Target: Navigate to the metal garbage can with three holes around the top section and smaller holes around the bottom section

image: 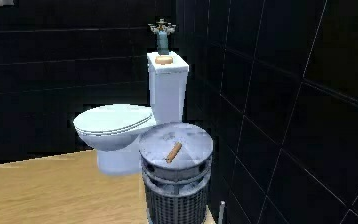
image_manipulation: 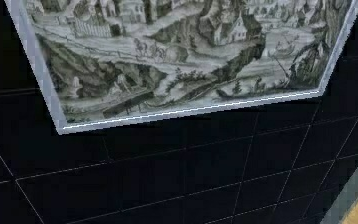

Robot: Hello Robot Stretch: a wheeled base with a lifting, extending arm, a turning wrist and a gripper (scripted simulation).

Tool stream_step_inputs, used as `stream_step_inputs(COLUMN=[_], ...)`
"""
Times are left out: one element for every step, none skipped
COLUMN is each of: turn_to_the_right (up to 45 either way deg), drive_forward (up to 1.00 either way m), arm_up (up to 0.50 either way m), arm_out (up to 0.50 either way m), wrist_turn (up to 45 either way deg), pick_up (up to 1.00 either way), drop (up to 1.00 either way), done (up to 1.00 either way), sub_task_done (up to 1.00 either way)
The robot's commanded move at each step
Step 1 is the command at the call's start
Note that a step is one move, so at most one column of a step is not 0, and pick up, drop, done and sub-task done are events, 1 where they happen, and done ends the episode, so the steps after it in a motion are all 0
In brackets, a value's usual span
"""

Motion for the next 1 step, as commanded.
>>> stream_step_inputs(turn_to_the_right=[0.0], drive_forward=[0.0], arm_up=[0.0], arm_out=[0.0], wrist_turn=[0.0], pick_up=[0.0], drop=[0.0], done=[1.0], sub_task_done=[0.0])
